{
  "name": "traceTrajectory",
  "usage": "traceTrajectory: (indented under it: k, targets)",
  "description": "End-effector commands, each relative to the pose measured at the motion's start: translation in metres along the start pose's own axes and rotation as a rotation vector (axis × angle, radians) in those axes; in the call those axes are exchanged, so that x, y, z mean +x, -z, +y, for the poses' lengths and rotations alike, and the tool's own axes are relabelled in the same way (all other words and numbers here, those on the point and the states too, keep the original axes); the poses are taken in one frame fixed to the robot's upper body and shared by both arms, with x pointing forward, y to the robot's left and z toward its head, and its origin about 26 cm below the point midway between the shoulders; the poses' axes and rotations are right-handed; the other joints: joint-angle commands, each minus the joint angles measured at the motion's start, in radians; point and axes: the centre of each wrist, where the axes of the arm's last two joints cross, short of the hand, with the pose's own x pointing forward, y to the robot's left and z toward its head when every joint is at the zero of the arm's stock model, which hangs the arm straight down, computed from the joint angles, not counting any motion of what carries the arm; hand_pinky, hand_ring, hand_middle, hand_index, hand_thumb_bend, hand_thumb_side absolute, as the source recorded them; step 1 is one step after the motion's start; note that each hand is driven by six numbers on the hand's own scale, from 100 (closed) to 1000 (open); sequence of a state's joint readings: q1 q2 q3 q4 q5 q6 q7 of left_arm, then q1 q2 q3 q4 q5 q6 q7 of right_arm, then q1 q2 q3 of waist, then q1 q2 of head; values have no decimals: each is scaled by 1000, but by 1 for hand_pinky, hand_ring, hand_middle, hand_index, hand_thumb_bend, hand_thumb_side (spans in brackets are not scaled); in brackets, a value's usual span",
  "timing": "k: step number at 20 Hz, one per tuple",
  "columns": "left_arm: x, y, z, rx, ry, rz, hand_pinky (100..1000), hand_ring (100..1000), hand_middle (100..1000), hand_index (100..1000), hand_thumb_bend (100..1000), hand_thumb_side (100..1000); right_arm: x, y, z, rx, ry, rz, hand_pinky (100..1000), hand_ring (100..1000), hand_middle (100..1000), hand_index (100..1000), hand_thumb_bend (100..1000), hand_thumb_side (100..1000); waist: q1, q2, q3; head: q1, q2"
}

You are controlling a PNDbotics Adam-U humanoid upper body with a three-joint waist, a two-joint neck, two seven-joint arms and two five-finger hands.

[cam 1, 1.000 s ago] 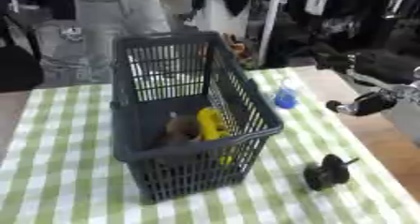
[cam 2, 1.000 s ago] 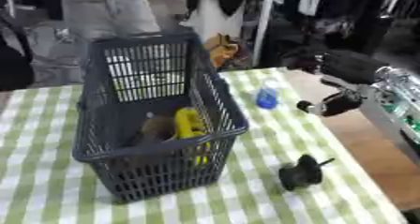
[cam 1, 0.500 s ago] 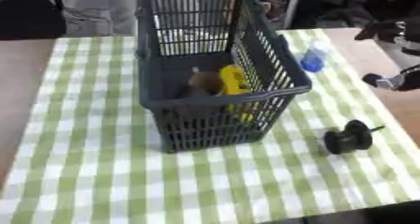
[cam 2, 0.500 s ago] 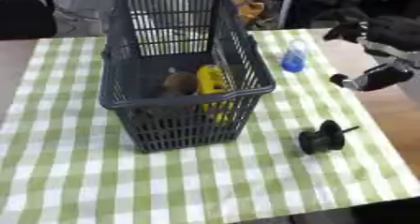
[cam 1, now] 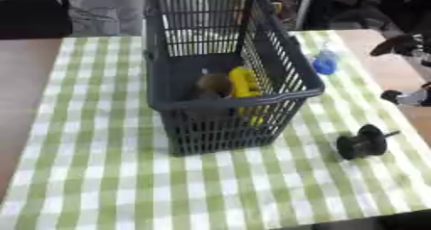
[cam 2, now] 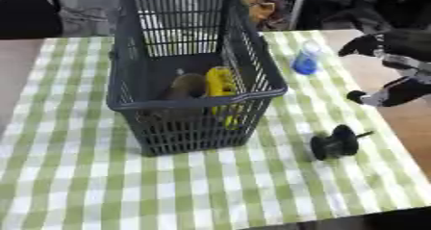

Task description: Pick up objects on the table and place them in the box.

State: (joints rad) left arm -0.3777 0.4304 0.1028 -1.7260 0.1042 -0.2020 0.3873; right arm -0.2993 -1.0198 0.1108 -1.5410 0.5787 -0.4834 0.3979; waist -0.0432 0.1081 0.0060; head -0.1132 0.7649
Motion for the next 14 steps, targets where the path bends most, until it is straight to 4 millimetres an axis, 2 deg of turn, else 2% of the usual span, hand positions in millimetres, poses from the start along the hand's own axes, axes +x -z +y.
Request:
traceTrajectory:
  k: [1, 2, 3, 14]
  targets:
    - [8, 9, 6, -1, 22, -39, 490, 639, 618, 762, 699, 646, -4, -6, -10, 39, -31, 5, 820, 854, 843, 949, 362, 415, -10, -1, -1, -1, 5]
    - [8, 9, 6, -1, 22, -40, 490, 639, 618, 762, 697, 653, -4, -6, -9, 49, -29, 3, 820, 854, 843, 949, 422, 383, -10, -1, -1, -2, 5]
    - [8, 9, 6, -1, 22, -39, 490, 639, 618, 762, 699, 647, -4, -5, -5, 65, -26, 0, 821, 856, 845, 951, 363, 422, -11, -1, -1, -2, 5]
    - [8, 9, 6, -1, 19, -38, 490, 640, 617, 762, 699, 646, -3, 9, 26, 198, -26, -40, 821, 860, 848, 952, 364, 450, -9, -1, 3, -4, 5]
